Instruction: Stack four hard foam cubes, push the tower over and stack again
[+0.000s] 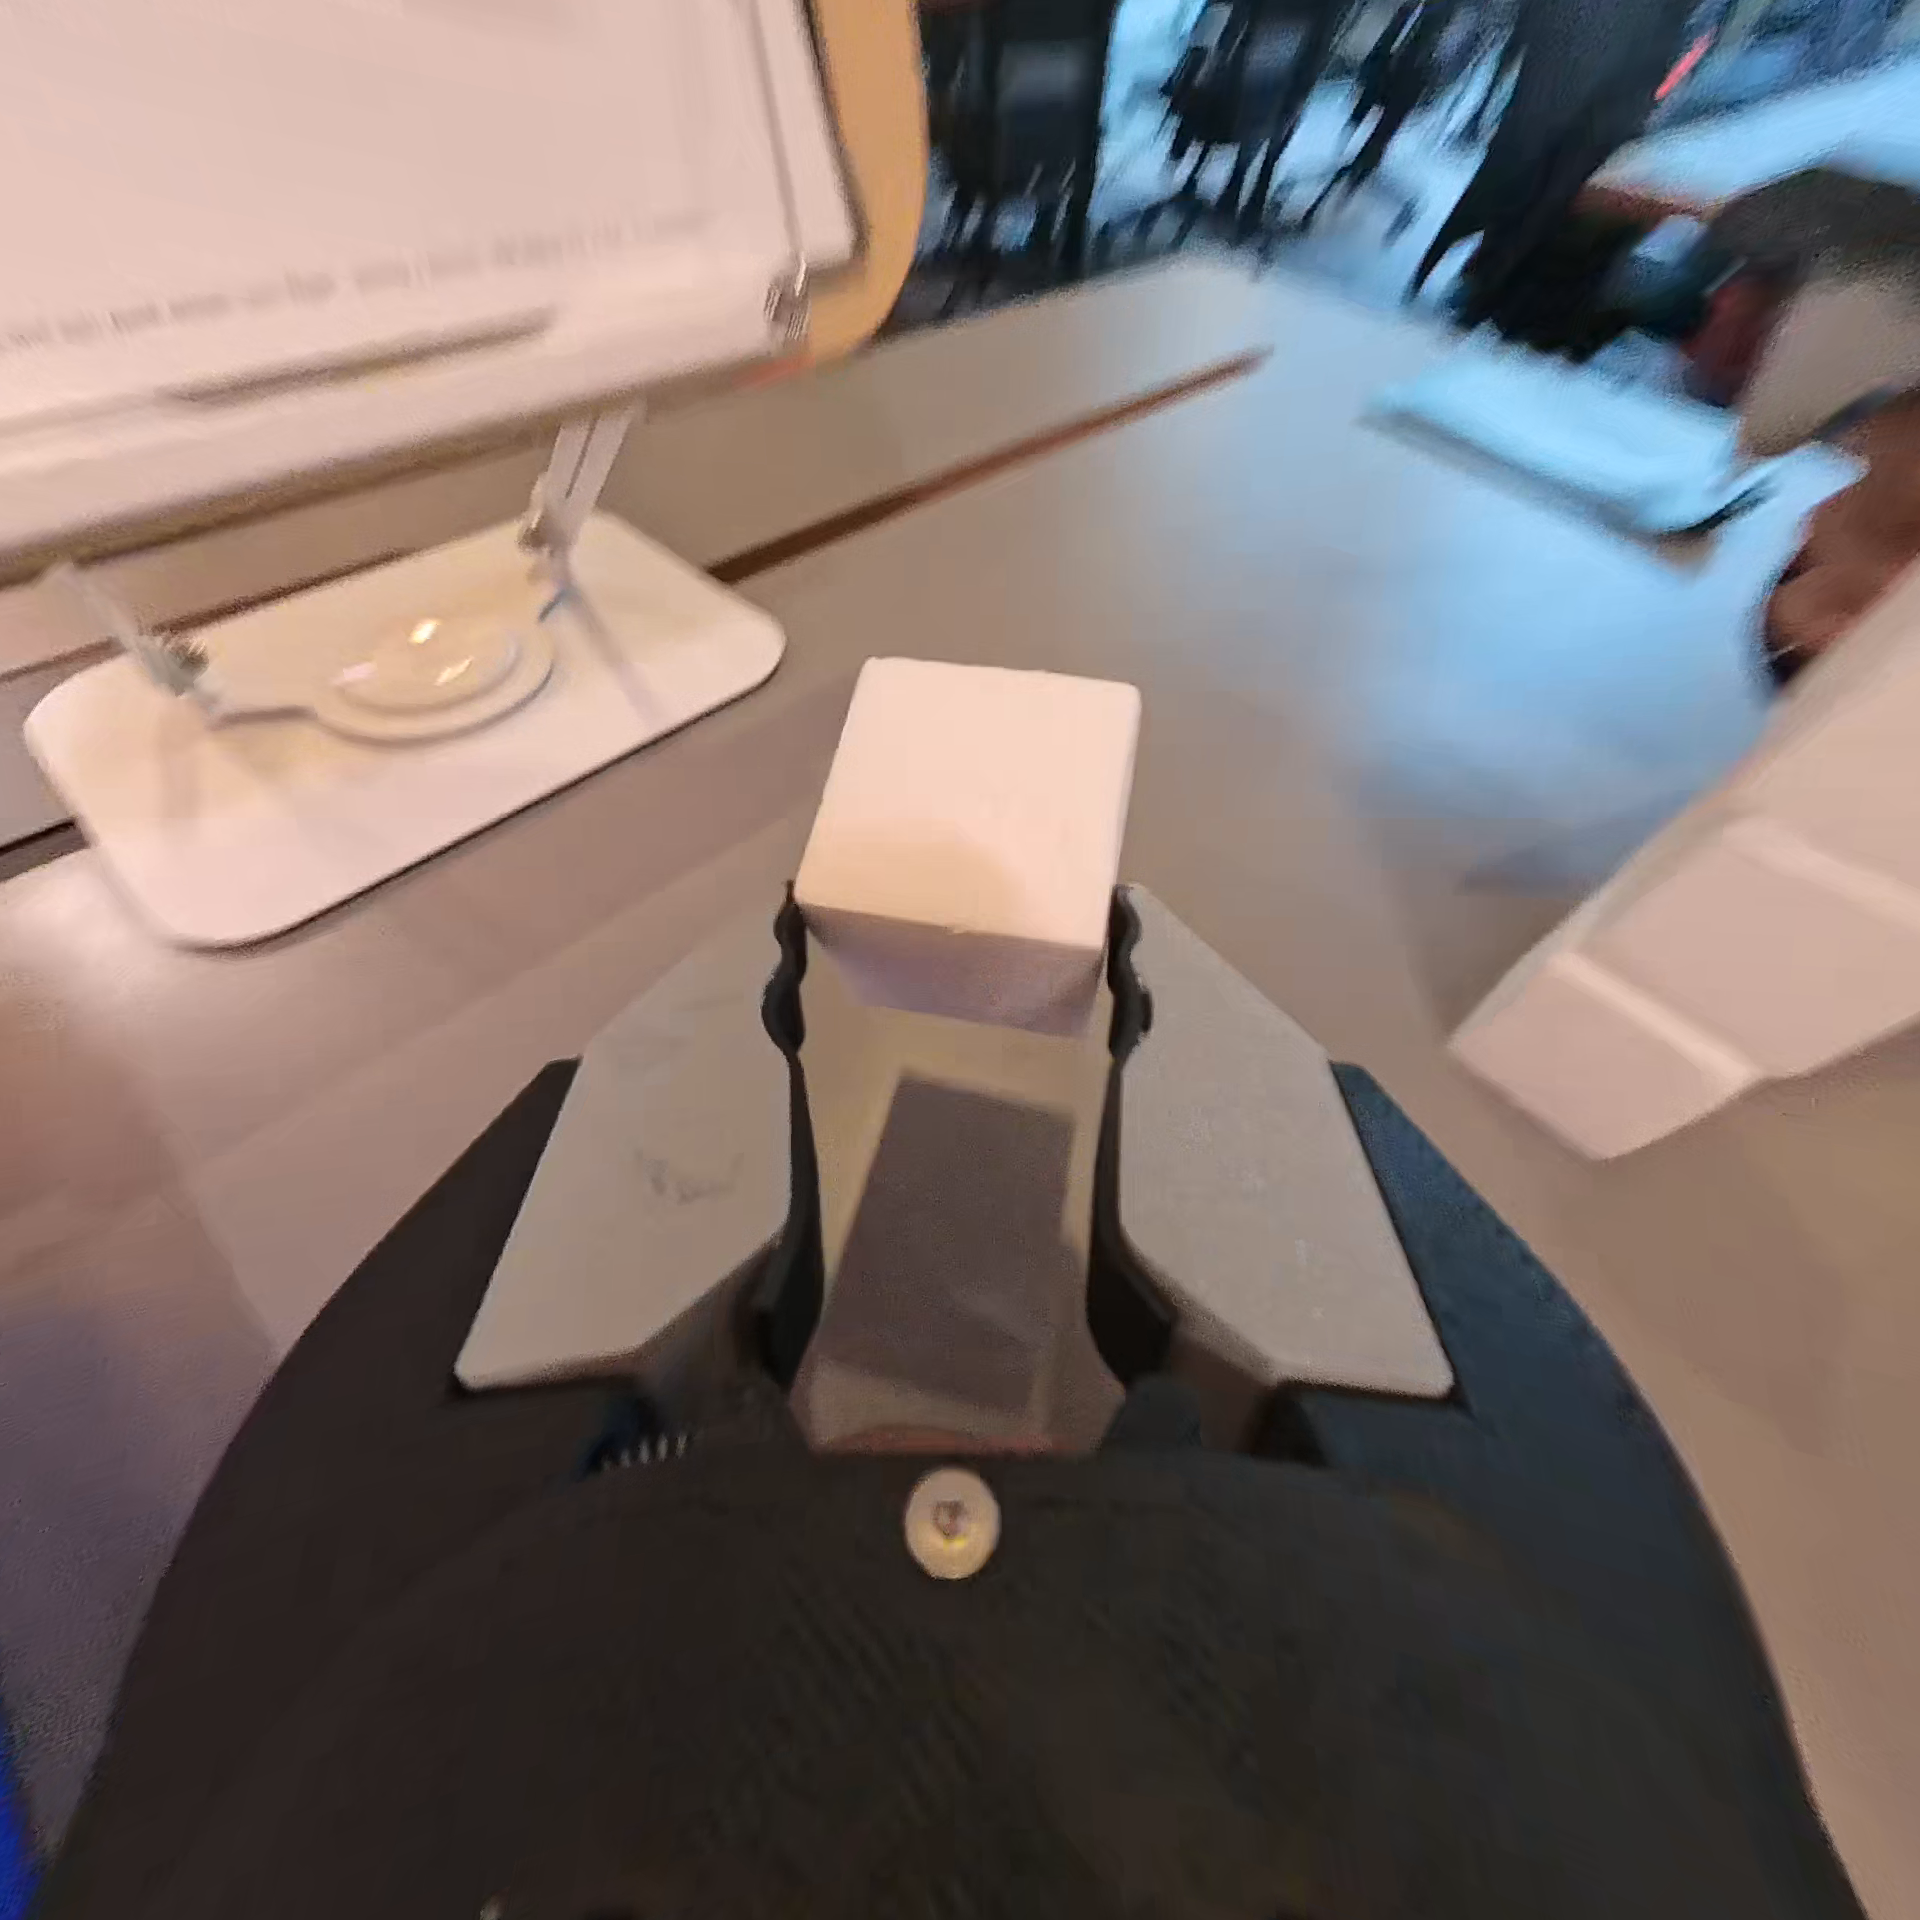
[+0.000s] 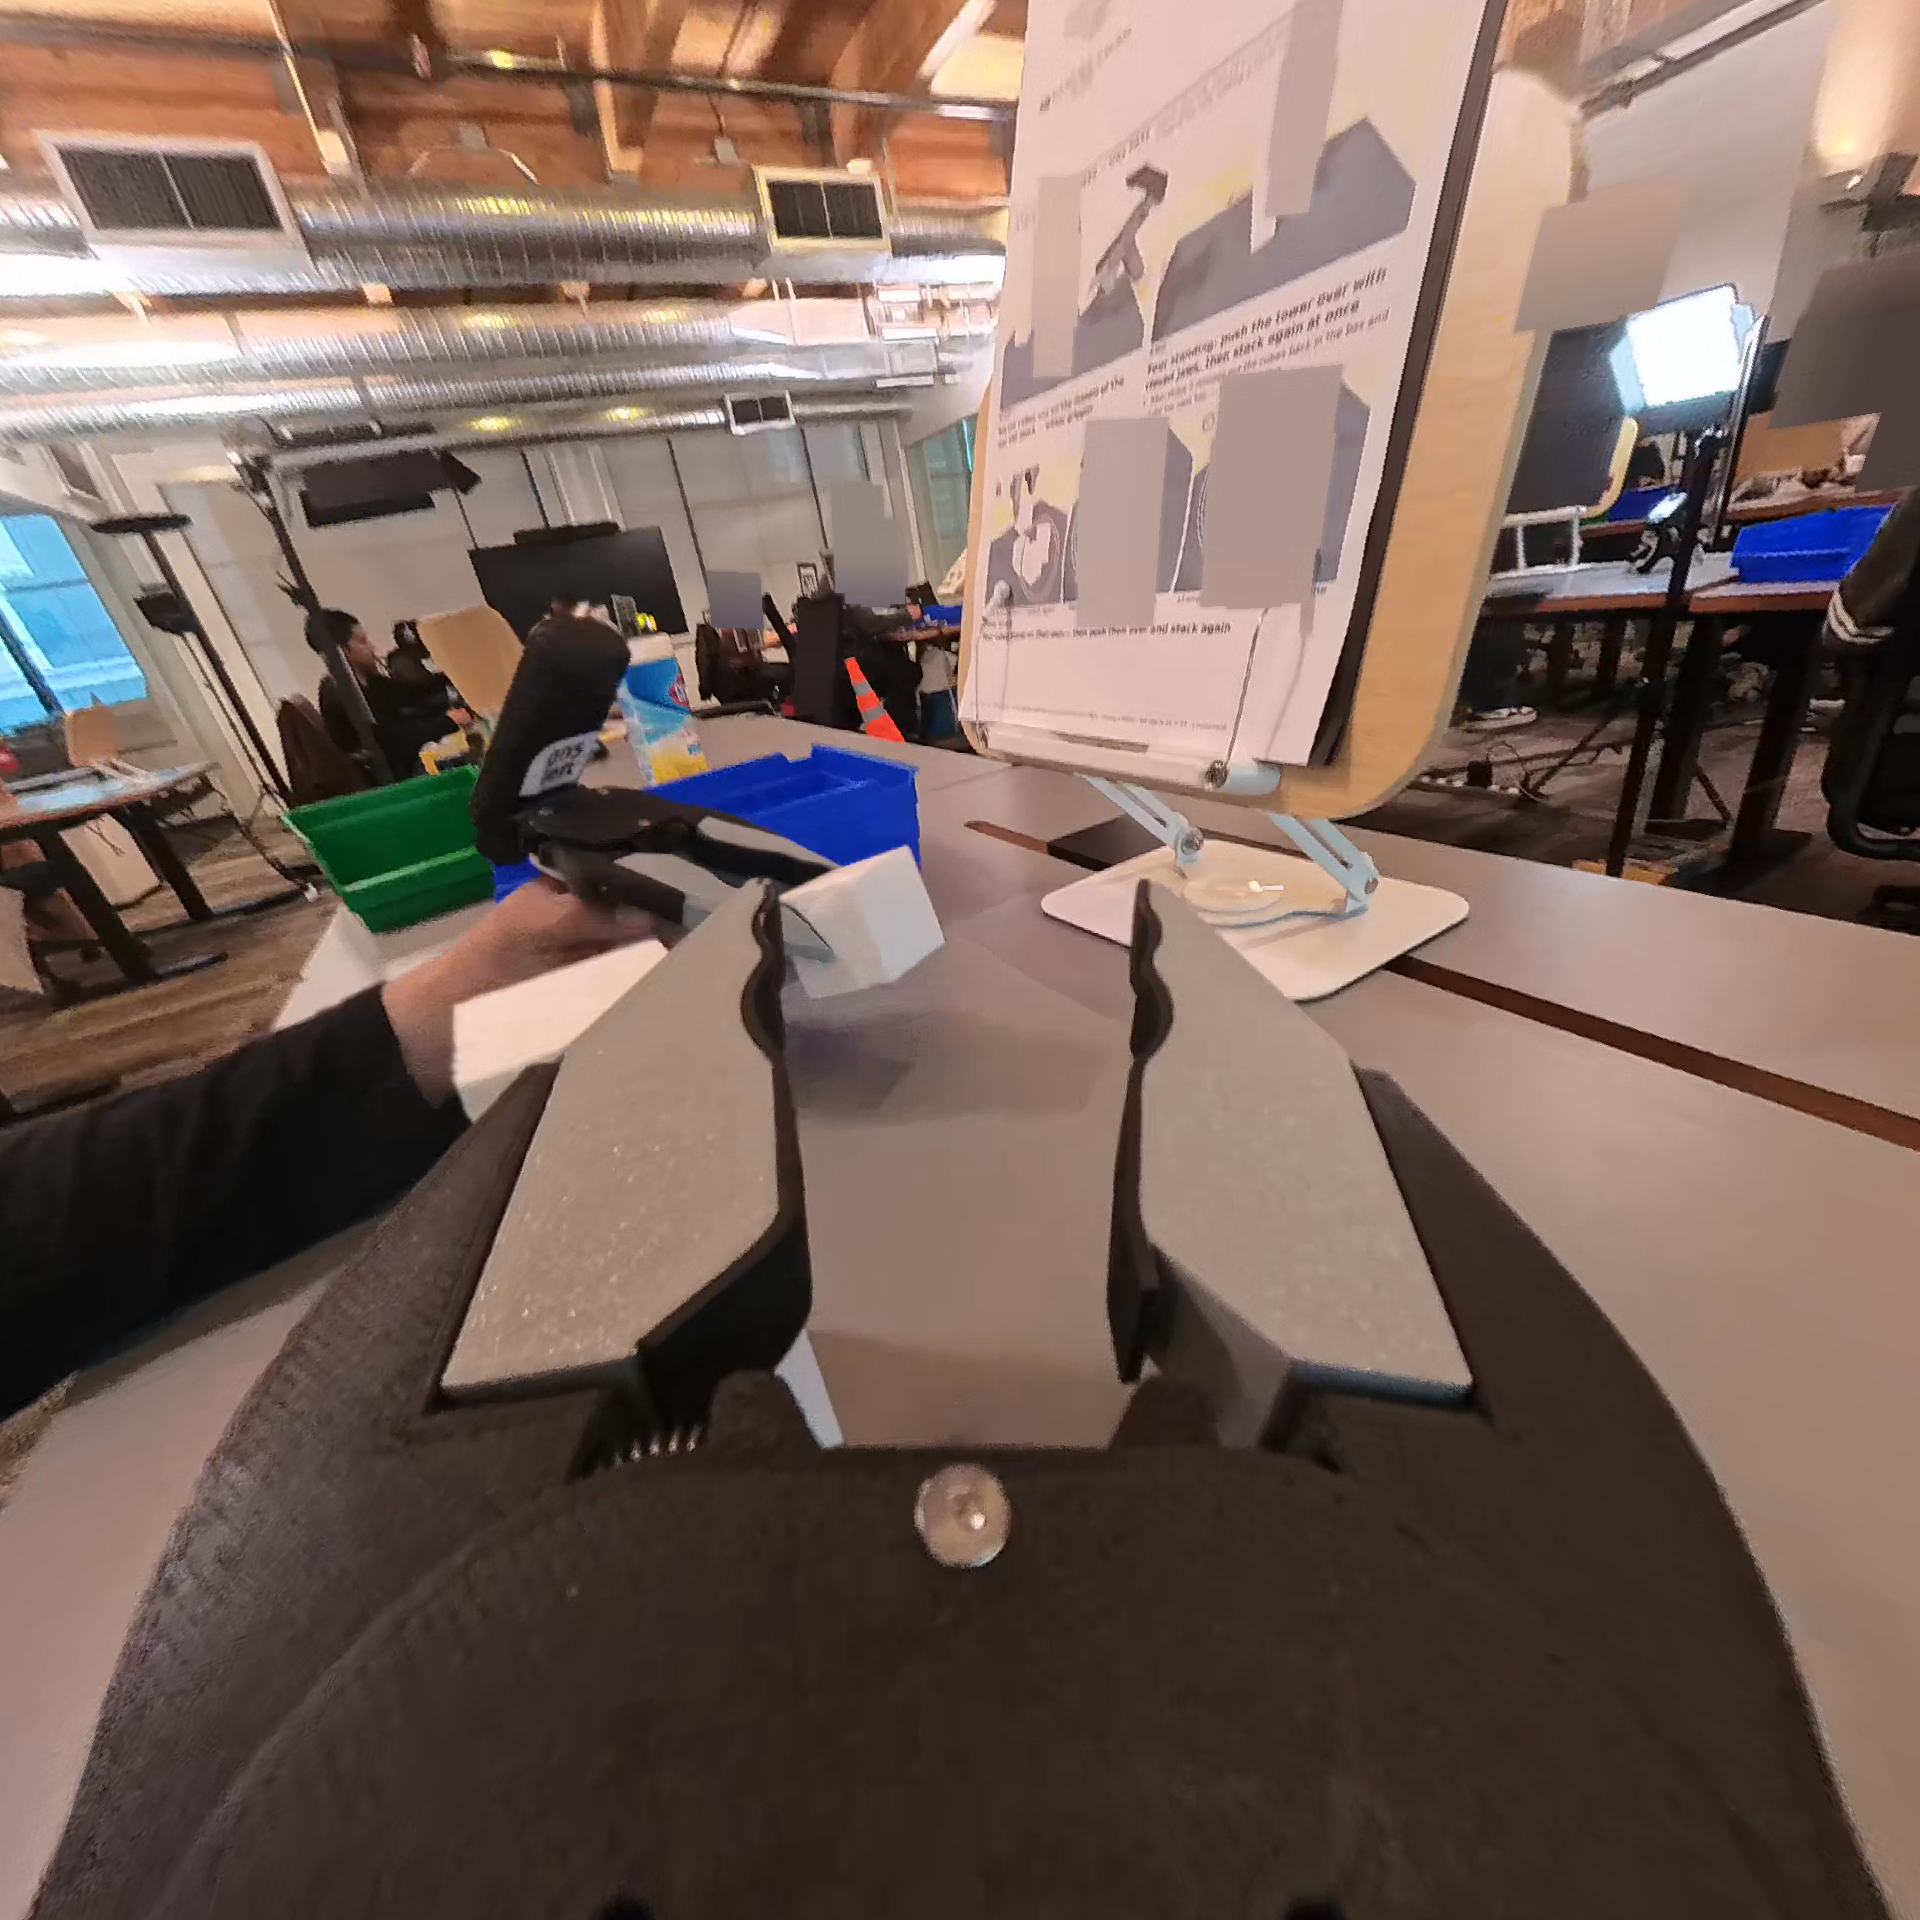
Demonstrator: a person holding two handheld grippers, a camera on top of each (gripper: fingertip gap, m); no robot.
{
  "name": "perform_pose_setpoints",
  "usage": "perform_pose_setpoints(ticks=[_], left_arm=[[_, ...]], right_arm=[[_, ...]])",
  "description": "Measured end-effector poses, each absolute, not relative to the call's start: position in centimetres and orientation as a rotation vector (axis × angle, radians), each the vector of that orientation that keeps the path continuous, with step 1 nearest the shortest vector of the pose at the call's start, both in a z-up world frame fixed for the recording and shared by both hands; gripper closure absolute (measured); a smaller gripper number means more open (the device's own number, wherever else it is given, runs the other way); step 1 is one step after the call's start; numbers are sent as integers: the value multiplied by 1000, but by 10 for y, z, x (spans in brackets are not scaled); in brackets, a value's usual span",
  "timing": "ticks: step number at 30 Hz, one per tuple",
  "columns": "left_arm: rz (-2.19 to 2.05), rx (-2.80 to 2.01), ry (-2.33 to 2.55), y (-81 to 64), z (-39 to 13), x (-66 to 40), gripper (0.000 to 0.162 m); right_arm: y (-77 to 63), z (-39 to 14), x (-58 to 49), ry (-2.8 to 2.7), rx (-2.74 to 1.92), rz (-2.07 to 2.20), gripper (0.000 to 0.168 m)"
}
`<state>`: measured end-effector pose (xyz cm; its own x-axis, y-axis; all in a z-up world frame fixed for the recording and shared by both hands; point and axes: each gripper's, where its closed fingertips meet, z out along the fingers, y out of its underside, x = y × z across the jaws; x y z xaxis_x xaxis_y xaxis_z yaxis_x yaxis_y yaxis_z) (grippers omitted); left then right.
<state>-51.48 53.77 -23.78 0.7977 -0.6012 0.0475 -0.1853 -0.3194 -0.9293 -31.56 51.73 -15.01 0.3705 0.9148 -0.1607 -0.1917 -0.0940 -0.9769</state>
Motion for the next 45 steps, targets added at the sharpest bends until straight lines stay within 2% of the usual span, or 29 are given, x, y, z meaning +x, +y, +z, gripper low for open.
perform_pose_setpoints(ticks=[4, 8, 13, 22, 26, 35, 45], left_arm=[[-750, -1653, 621, 509, -187, -492, 105], [-675, -1482, 646, 492, -151, -490, 106], [-845, -1327, 749, 455, -122, -466, 105], [-921, -1205, 959, 408, -109, -422, 106], [-927, -1175, 1017, 394, -106, -411, 105], [-872, -1194, 1122, 384, -118, -391, 105], [-815, -1229, 1224, 377, -134, -374, 105]], right_arm=[[517, -138, -305, -681, -1291, 1125, 104], [519, -134, -295, -659, -1270, 1078, 108], [514, -128, -293, -677, -1242, 1077, 108], [466, -97, -308, -845, -1097, 1175, 108], [425, -86, -329, -999, -1006, 1217, 98], [369, -102, -369, -1264, -939, 1200, 87], [364, -106, -377, -1283, -946, 1191, 93]])
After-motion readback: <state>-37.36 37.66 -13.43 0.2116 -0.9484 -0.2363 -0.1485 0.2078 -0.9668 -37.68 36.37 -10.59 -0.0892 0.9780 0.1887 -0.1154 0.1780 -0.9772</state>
